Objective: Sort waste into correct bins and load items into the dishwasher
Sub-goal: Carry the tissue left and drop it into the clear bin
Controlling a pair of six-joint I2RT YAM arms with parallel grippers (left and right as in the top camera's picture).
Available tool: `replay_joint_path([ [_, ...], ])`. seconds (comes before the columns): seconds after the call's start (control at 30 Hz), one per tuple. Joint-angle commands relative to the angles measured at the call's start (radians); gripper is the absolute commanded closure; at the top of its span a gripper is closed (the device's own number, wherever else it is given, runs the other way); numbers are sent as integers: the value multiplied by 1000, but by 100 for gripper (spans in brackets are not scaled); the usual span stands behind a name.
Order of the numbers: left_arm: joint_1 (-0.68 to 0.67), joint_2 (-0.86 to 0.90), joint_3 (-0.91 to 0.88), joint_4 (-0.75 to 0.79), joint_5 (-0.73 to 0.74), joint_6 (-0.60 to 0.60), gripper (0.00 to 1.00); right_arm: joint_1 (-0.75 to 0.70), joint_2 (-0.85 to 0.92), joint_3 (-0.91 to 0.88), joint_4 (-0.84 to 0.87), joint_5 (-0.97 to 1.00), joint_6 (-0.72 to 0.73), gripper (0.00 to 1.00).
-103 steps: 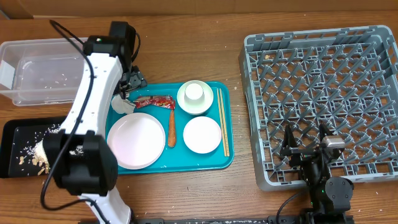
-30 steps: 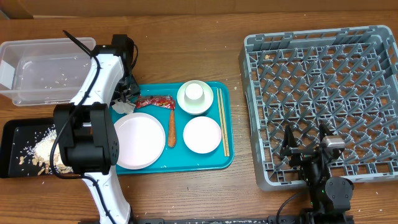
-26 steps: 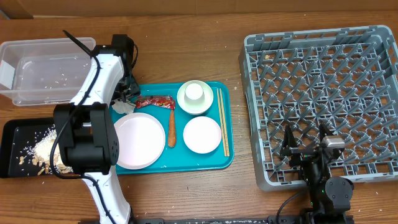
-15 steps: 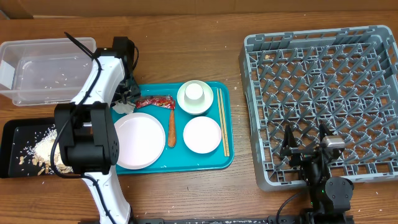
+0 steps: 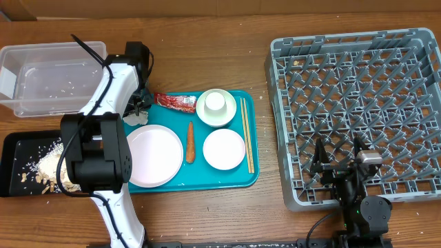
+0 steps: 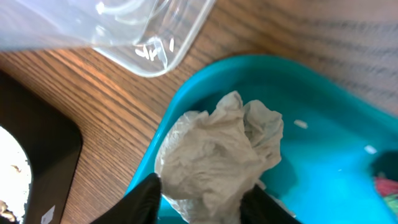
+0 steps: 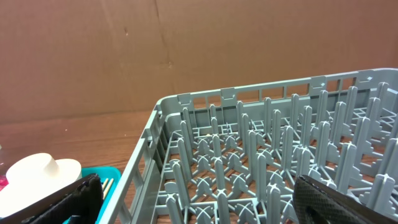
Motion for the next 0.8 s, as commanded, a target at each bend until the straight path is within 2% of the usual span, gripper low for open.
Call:
replay_joint_path([
  [0.0, 4, 11, -22, 3, 2, 4, 69, -2, -5, -10, 6, 5, 3, 0],
  [0.03, 4, 11, -22, 0, 1, 4, 75, -2, -5, -10, 6, 5, 3, 0],
  [0.07, 4, 11, -21, -3, 1, 11, 94, -2, -5, -10, 6, 5, 3, 0],
  [0.1, 4, 11, -18, -8, 1, 13, 96, -2, -5, -10, 6, 5, 3, 0],
  [0.33, 4, 8, 75, -103, 5, 14, 96, -2, -5, -10, 6, 5, 3, 0],
  [0.63, -29, 8, 349, -291, 24, 11, 96, -2, -5, -10, 6, 5, 3, 0],
  [0.77, -33, 8, 458, -319, 22, 11, 96, -2, -5, -10, 6, 5, 3, 0],
])
